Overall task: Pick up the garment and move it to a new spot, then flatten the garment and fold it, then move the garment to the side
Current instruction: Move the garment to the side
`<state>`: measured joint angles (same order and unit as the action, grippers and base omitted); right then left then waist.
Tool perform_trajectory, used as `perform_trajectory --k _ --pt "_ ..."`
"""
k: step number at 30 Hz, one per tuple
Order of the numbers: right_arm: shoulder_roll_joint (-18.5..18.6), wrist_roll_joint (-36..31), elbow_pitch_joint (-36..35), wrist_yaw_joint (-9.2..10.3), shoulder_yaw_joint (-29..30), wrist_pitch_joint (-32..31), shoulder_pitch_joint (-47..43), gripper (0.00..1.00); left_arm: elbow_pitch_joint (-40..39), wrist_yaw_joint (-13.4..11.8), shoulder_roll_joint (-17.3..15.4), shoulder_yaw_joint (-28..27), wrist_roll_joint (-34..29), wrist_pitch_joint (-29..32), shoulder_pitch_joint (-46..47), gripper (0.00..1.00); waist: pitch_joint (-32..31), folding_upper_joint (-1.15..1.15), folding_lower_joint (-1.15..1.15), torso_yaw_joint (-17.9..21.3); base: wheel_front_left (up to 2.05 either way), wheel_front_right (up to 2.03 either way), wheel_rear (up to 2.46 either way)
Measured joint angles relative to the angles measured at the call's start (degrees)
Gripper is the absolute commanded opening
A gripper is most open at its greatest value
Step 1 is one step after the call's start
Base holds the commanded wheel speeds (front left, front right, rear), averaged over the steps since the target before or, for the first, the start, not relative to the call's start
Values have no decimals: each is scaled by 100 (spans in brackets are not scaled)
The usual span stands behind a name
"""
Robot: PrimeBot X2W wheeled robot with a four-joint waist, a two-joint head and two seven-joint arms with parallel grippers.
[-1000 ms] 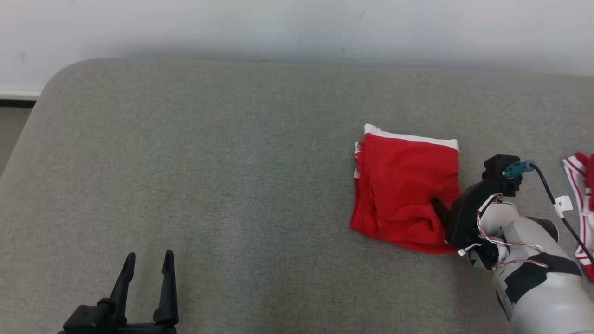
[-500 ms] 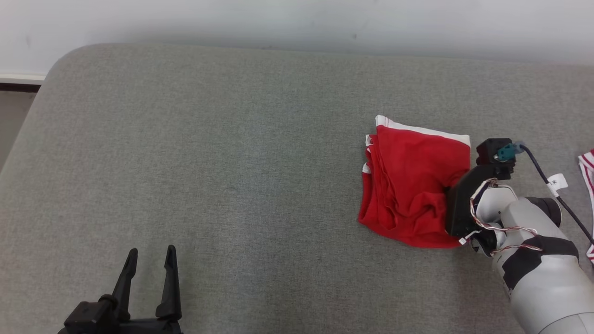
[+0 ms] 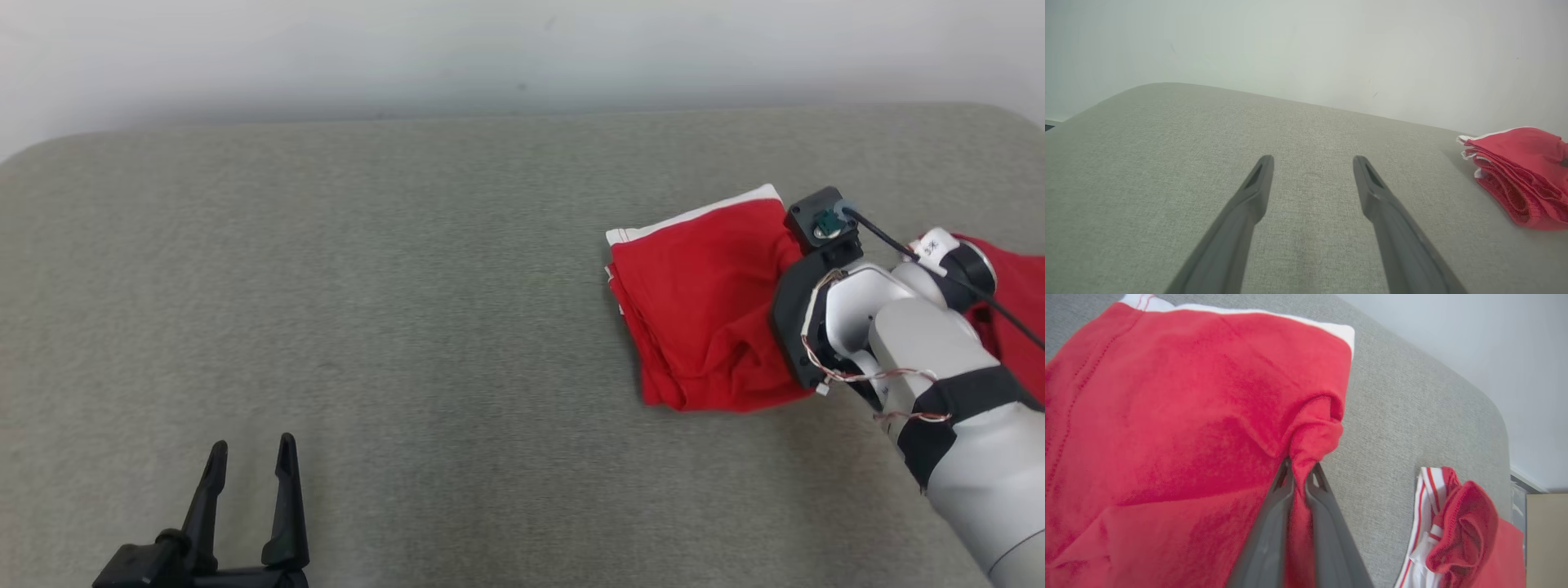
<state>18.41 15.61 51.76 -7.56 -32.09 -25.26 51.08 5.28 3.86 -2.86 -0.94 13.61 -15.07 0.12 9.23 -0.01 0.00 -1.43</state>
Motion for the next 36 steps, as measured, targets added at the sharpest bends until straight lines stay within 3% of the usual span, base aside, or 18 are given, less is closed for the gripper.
perform_trajectory --k 10,17,26,36 --pt "909 965 -1448 -1 -1418 -199 527 0 -417 -109 2 7 14 -1 82 100 104 0 0 940 0 0 0" --pt "1397 1110 -1797 0 -1730 -14 809 0 -549 -74 3 -90 -115 -1 159 100 251 0 0 1562 0 0 0" --pt "1709 1007 -1334 0 -1627 438 1079 0 -572 73 4 -55 -312 -1 441 100 619 0 0 1962 0 0 0" --pt "1948 610 -183 -1 -1088 1152 1078 0 -580 230 -10 -49 -520 -1 630 100 1149 0 0 1861 0 0 0"
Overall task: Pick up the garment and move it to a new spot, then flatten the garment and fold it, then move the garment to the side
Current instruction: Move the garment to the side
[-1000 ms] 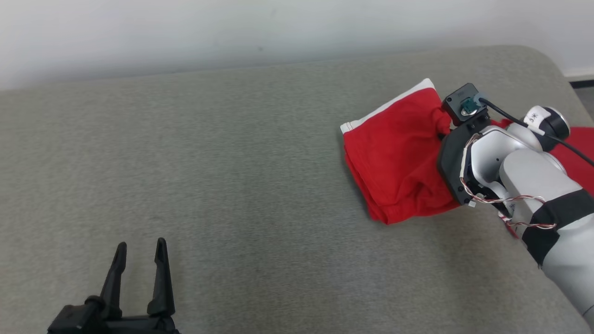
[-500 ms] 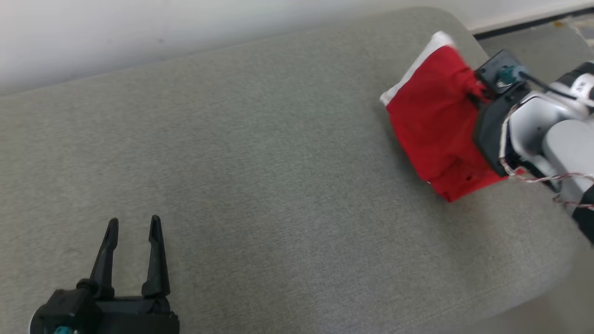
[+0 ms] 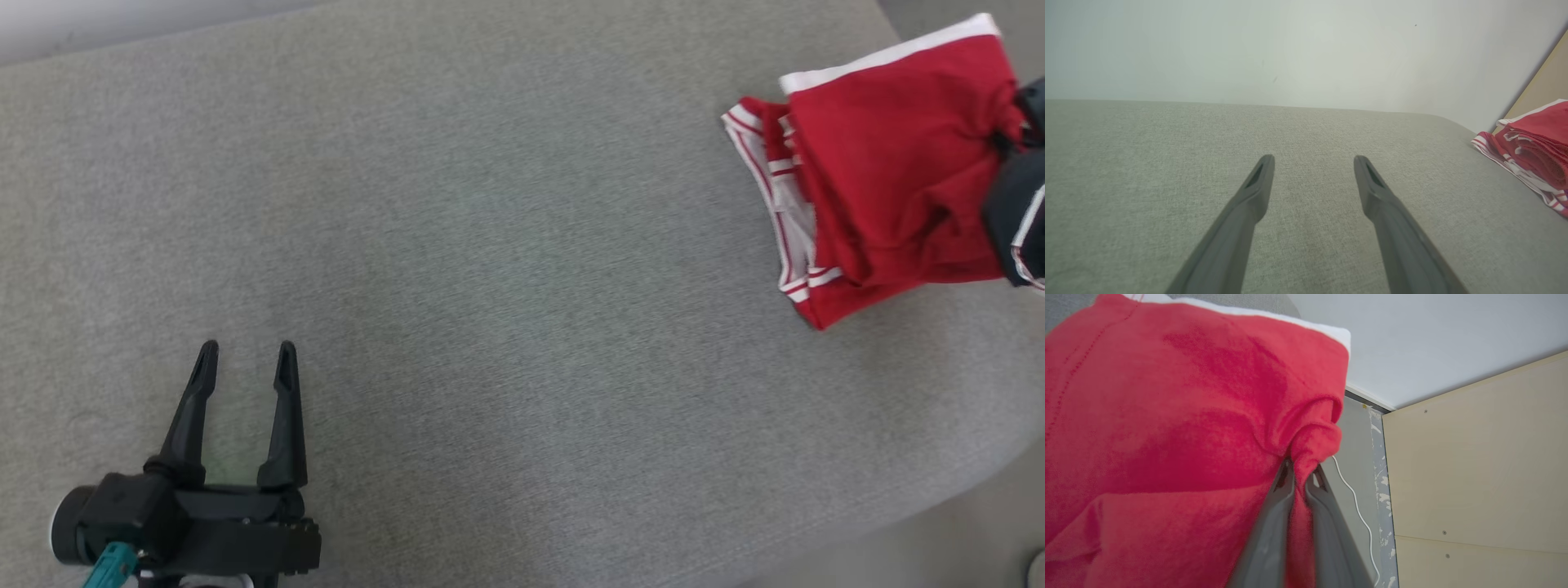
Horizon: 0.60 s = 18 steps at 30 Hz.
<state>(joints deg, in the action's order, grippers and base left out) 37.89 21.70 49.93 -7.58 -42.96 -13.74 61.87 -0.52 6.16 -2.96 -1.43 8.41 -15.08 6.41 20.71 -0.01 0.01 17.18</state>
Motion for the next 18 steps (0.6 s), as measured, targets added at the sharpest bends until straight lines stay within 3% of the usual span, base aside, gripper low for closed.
perform_trajectory --k 2,3,4,11,18 --pt "32 -141 269 0 160 157 -14 0 -22 35 -4 10 -48 0 81 100 76 0 0 -82 0 0 0" --pt "40 -221 394 0 241 245 -30 25 -27 42 -4 15 -75 0 114 100 112 0 0 -123 0 0 0" --pt "43 -332 506 0 320 353 -50 100 -32 43 -5 25 -92 0 151 100 147 0 0 -166 0 0 0" --pt "-124 -1014 1022 1 981 1348 -116 100 -30 78 -5 20 -136 0 265 100 260 0 0 -427 0 0 0" --pt "-630 -1373 1000 1 1484 2296 -321 100 19 -21 4 -140 -69 1 166 100 -12 1 -1 -461 0 0 0"
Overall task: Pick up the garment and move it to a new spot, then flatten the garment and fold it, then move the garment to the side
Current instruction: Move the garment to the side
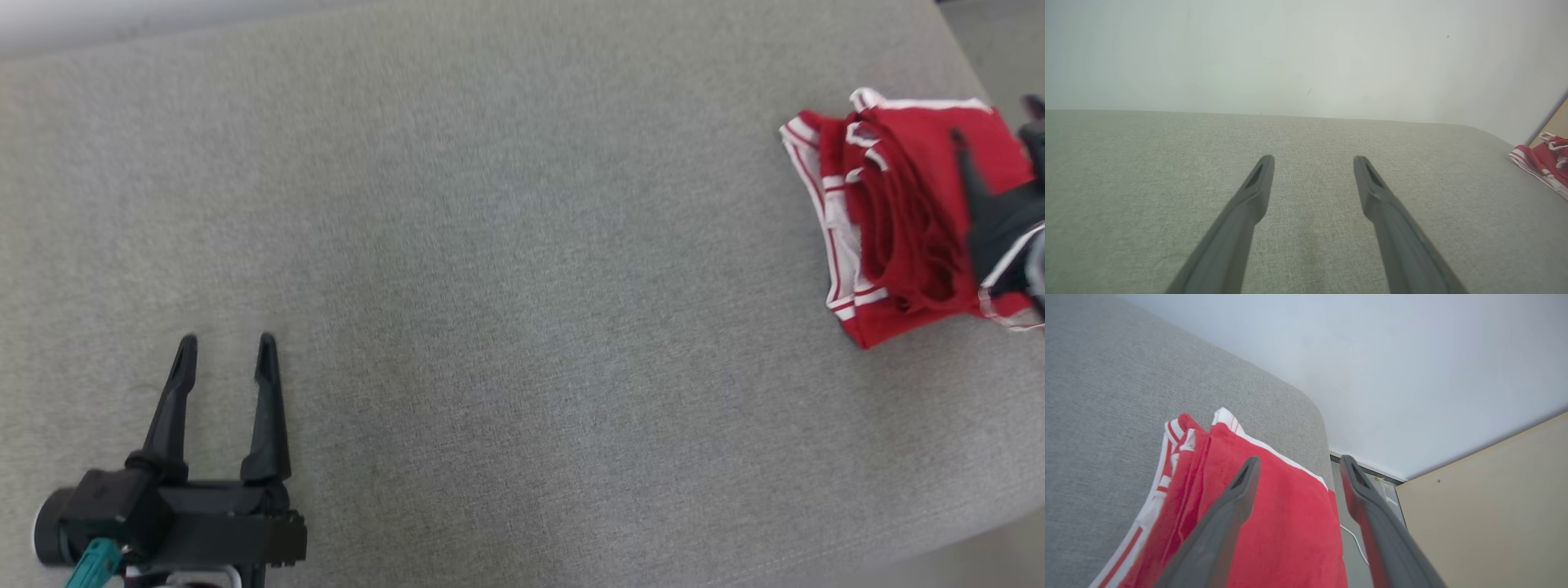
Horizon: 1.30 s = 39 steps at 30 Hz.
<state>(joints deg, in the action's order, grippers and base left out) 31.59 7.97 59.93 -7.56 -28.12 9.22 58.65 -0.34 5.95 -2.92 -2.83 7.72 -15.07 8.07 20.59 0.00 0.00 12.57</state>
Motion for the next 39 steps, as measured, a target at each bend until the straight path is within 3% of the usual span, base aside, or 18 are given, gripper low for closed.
perform_trajectory --k 9,24,30,39 --pt "-878 642 -834 0 468 531 -909 100 153 -248 3 -99 349 -1 -440 100 -671 1 -1 -42 0 0 0" --pt "-1238 1154 -2710 0 1172 570 -3249 100 494 -396 4 -224 525 -1 -1016 100 -1775 1 -2 -414 0 0 0" --pt "-1548 1022 -2962 0 1512 546 -3966 100 682 -368 5 -276 454 -1 -1184 100 -1961 1 -2 -669 0 0 0" --pt "-1766 1120 -2930 0 1724 549 -4220 100 780 -449 4 -155 454 -1 -1305 100 -2121 1 0 -777 0 0 0"
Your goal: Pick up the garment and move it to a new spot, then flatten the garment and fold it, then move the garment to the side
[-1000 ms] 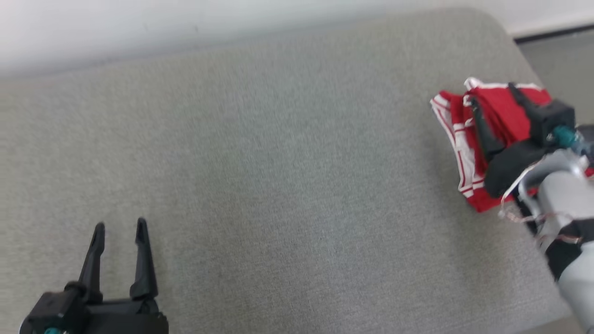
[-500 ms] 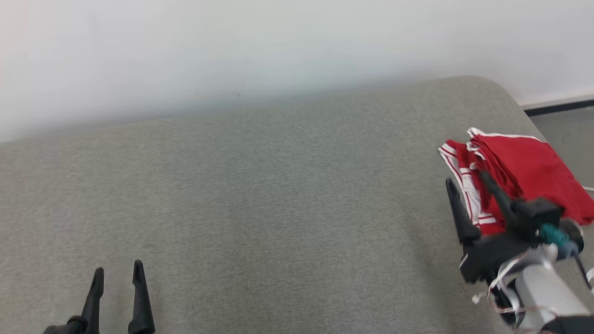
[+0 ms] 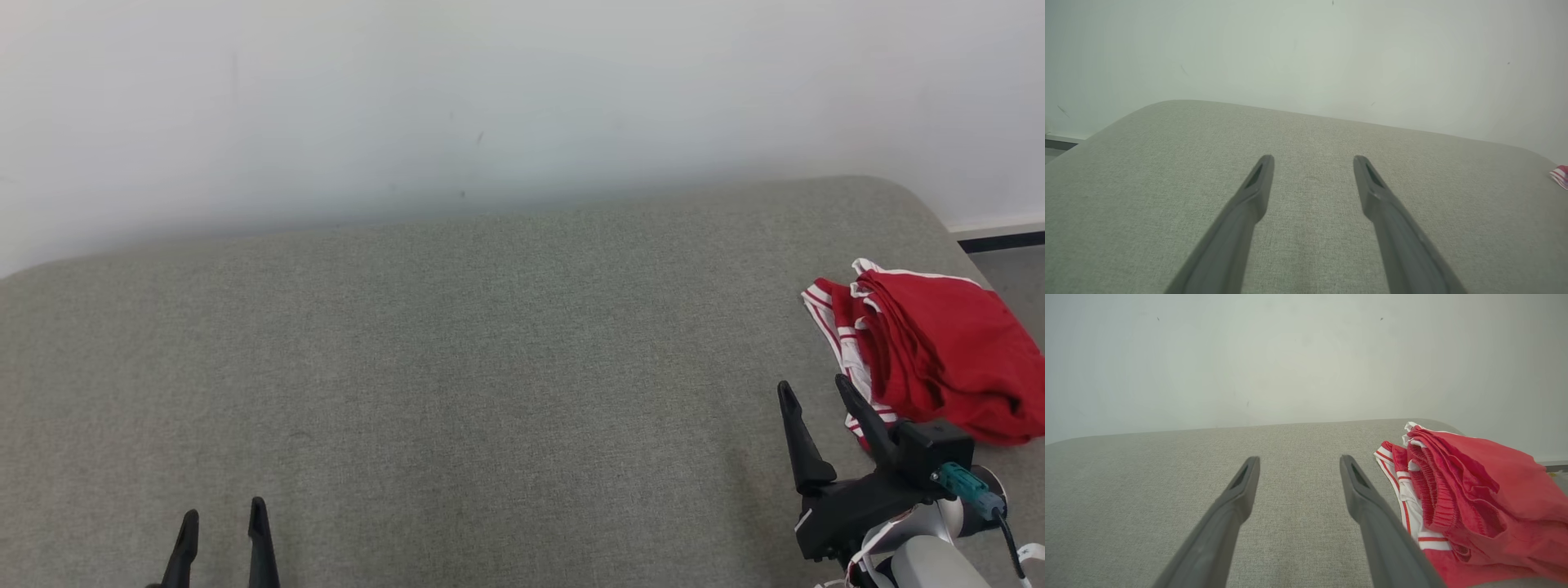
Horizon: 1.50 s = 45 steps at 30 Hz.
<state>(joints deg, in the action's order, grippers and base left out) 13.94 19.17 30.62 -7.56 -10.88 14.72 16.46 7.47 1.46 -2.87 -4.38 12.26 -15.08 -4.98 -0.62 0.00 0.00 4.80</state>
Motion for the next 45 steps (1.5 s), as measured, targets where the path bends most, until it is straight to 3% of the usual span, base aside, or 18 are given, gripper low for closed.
perform_trajectory --k 45 --pt "-265 2 -1 0 -162 29 -136 100 91 -214 0 181 94 0 -35 100 -141 -1 1 -116 0 0 0"
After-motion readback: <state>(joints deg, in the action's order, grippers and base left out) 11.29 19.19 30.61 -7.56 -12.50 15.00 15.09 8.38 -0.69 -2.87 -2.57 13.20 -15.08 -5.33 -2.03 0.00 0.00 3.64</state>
